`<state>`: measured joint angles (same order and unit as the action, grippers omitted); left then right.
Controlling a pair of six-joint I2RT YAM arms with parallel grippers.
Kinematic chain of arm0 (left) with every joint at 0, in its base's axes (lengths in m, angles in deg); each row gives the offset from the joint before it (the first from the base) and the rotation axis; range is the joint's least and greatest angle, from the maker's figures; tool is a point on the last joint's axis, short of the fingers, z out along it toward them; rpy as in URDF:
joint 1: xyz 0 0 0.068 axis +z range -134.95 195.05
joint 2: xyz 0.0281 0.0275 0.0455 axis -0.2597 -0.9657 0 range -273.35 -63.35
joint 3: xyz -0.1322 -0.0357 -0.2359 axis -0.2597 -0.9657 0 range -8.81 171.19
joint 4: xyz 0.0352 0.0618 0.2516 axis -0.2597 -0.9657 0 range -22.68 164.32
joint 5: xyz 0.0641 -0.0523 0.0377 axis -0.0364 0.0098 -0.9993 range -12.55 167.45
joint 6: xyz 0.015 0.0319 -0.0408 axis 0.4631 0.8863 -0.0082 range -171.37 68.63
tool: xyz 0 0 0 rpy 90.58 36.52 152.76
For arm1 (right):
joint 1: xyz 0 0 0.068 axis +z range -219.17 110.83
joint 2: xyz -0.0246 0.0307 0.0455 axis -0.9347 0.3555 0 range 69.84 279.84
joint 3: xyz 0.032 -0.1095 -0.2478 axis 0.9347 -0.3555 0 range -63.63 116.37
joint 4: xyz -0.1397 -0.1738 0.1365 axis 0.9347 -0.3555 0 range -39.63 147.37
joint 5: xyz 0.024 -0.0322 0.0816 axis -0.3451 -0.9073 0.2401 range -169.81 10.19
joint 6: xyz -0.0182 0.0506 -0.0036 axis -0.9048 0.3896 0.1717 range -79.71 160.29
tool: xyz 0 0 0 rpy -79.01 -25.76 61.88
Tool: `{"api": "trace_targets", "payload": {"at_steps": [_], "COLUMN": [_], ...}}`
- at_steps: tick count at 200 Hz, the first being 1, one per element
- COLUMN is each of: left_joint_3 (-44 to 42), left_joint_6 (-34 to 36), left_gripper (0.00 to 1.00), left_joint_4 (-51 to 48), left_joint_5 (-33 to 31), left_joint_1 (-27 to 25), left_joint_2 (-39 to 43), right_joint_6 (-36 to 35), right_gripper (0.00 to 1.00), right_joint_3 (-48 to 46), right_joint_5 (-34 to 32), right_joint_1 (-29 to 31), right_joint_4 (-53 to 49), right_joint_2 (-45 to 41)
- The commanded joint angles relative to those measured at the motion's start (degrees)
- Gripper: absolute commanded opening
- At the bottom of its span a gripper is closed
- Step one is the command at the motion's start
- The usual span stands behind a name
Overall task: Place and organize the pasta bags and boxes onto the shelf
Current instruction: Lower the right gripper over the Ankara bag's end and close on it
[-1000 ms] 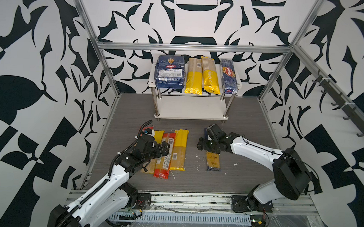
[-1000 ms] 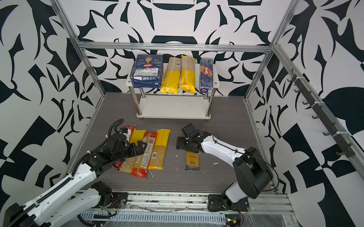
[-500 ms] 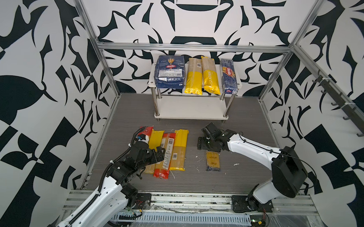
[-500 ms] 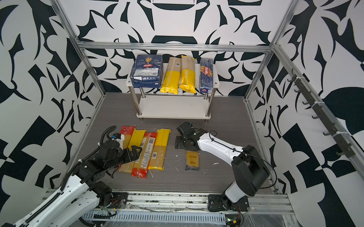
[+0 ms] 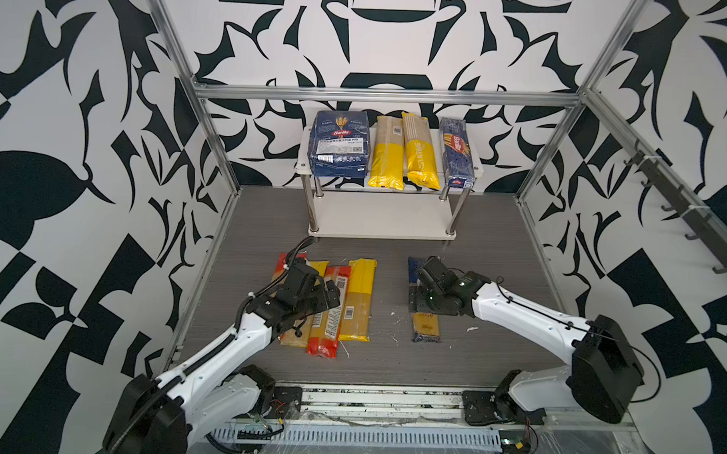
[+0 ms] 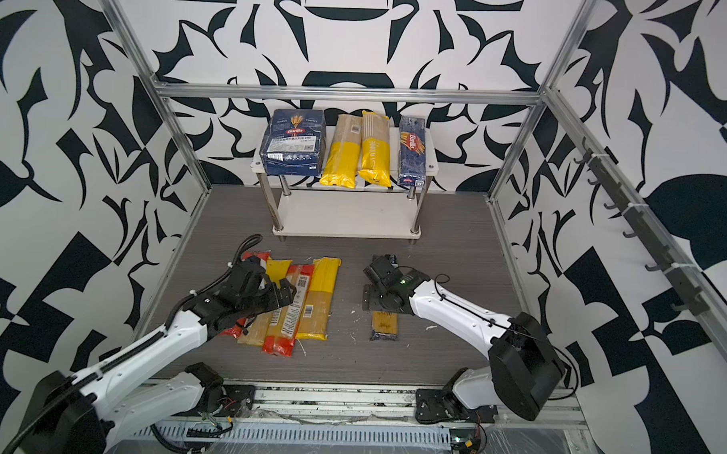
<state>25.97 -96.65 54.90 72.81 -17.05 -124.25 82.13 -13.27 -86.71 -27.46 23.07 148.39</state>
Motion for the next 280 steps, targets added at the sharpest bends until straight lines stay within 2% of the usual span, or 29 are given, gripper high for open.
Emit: {"api": "trace_targets", "payload": {"at_steps": [1,24,38,76,133,171,221,248,280], "left_joint_3": [4.6,10.3,13.9,21.1,24.6,21.5,13.3,9.4,6.0], "left_joint_6": [-1.8,-1.2,-1.0,-0.1,1.5,2.0,1.7,1.4,1.1], "left_gripper": [1.0,1.0,1.0,1.0,1.0,1.0,0.99,1.0,0.99], "left_joint_4": [4.7,4.6,4.4,4.2,5.0,4.6,0.0,-2.7,-3.6], "left_joint_5": [0.1,-2.0,-2.6,-3.9,-2.9,-3.8,-8.1,-11.7,-13.1], "left_joint_1": [-2.6,-7.0,-9.2,-13.7,-14.7,-14.7,-14.7,-14.7,-14.6], "left_joint_2": [-5.5,-11.7,-17.1,-24.4,-28.7,-24.8,-12.7,-3.8,1.9], "right_joint_6": [-1.2,-1.7,-1.9,-1.7,2.8,4.8,5.6,5.8,6.8], "right_gripper": [0.88,0.88,0.89,0.89,0.9,0.92,0.92,0.92,0.91], "right_joint_3": [-2.6,-4.8,-6.9,-10.4,-17.5,-22.0,-21.1,-19.2,-18.4], "right_joint_5": [-1.3,-2.9,-2.0,0.2,4.1,8.3,9.7,8.5,6.3], "right_joint_1": [0.1,0.0,-0.3,-1.6,-1.7,-1.6,-1.6,-1.1,0.6], "right_joint_4": [-0.7,-1.9,-1.1,-0.5,1.8,10.0,18.0,18.1,17.4], "right_joint_2": [-3.7,-6.8,-8.7,-11.4,-17.8,-19.7,-11.6,-6.3,-1.8]}}
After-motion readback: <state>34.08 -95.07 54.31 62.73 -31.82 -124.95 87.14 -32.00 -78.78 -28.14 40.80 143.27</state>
